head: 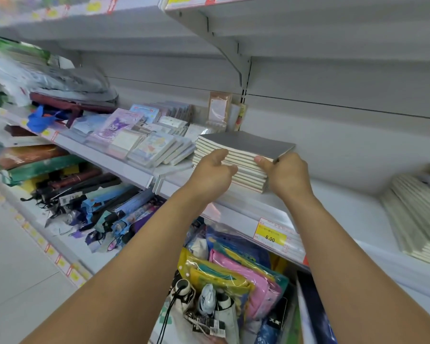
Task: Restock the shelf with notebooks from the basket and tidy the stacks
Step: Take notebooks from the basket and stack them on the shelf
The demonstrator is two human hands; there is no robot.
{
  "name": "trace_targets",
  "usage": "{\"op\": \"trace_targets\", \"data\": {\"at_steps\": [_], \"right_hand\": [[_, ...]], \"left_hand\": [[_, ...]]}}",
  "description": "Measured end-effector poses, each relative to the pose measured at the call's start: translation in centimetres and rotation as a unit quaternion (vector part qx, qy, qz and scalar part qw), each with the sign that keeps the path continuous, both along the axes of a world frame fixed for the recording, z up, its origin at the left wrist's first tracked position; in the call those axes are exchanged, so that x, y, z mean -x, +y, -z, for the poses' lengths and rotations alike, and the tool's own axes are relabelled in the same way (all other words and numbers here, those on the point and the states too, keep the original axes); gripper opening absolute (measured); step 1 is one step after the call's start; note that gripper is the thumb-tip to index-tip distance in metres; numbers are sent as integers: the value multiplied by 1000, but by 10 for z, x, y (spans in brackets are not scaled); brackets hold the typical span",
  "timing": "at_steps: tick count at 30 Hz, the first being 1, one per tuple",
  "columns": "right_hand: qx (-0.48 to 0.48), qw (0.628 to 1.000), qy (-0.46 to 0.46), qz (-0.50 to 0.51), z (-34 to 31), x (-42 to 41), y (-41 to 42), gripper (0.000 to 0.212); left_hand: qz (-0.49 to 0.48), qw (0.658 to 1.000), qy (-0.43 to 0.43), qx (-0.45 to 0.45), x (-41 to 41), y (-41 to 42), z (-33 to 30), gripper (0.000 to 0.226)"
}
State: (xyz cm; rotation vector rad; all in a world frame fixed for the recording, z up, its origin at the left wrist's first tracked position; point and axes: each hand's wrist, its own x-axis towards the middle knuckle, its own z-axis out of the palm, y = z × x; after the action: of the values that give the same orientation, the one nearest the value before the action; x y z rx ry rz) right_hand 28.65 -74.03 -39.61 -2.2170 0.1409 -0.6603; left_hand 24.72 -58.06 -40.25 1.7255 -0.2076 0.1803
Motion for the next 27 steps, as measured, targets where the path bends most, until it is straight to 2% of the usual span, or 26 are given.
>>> {"op": "trace_targets", "data": {"at_steps": [4,7,8,10,12,14,16,17,18,20,21,22,24,26,27], "right_hand": [[40,999,11,5,1,3,-1,48],[125,991,38,36,-15,23,0,54],[157,986,17,54,-23,34,4,55],[197,974,-93,68,-40,62,19,54],[196,961,-194,-5,-48,88,46,52],[187,954,-180,-153,-28,108,81,53],[201,933,-64,-291,27,134,117,46],[200,914,31,-352,67,150,130,41],[188,886,150,-397,108,167,139,37],[189,789,392,-433,198,207,145,36],[190,758,459,-423,238,227,143,37],[169,749,503,-398,274,246,139,38],[60,758,562,-326,321,270,137,39],[-35,768,578,-274,340,285,143,36],[-45,776,571,-263,344,287,146,35]], "left_hand": [[-13,999,-53,-4,4,10,4,39],[-46,992,-117,-17,10,26,5,24],[-61,989,-131,-35,14,34,5,20],[-75,983,-134,-98,25,52,7,14],[-85,974,-112,-177,41,72,16,8],[-97,949,-51,-296,68,92,38,10],[-72,916,50,-390,102,110,73,19],[-42,903,119,-412,119,120,97,22],[-18,883,192,-427,137,132,123,24],[5,824,325,-464,182,158,181,29],[10,793,368,-486,206,171,209,33],[12,761,398,-512,230,183,236,37],[0,712,438,-549,273,203,278,51],[-2,690,481,-541,305,216,306,69],[8,682,500,-534,313,223,319,81]]}}
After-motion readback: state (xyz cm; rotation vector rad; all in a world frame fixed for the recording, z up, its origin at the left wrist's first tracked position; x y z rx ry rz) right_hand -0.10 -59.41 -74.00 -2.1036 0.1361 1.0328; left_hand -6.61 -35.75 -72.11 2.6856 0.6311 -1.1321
